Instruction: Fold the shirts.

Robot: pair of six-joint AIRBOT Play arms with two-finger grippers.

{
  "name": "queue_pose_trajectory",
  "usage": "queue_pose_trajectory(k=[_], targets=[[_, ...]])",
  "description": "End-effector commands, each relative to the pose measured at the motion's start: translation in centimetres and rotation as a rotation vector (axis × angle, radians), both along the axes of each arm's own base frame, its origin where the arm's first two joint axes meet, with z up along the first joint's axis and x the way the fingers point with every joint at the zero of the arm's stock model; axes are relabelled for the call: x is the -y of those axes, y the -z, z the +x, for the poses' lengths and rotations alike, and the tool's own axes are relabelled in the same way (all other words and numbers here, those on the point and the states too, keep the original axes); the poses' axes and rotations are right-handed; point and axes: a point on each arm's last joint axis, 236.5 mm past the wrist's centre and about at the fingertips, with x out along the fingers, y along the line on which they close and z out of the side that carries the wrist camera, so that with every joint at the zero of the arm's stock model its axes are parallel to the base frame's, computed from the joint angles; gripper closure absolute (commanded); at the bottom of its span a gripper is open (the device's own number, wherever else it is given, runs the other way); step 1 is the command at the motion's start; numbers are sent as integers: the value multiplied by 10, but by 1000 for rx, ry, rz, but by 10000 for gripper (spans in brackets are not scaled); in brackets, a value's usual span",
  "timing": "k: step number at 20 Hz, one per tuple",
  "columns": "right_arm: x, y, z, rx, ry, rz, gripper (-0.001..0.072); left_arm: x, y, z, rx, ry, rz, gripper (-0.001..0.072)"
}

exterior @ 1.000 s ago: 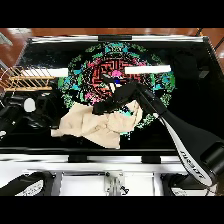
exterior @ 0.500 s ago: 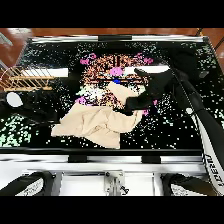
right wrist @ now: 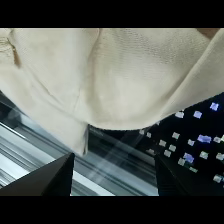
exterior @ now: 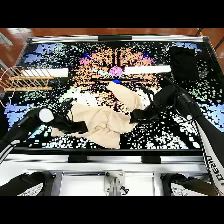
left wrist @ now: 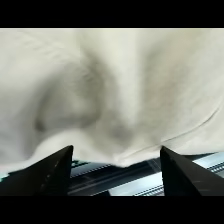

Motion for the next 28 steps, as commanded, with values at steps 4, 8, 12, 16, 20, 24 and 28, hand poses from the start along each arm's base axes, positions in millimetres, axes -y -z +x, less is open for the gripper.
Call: queue_pose_trajectory(k=[4,8,12,16,20,24,28], targets=[[-5,21,-7,-23,50,8,86,14,32,-4,-47,-3,20,555],[-32,40,-24,-63,-8,-6,87,0,23,-3,-31,36,34,662],[-56,48,-30,-70,-27,13,87,-38,9,-22,-26,147,172,662],[-81,51,-14,-2,46,38,90,-37,-6,-16,43,156,158,662],[-89,57,-14,-6,53,28,619,-34,-16,-7,84,164,150,662],[-58,-8,13,157,-81,-29,643,-38,-73,27,212,250,187,662],[9,-137,47,474,-72,-121,643,-72,-175,63,411,249,304,662]])
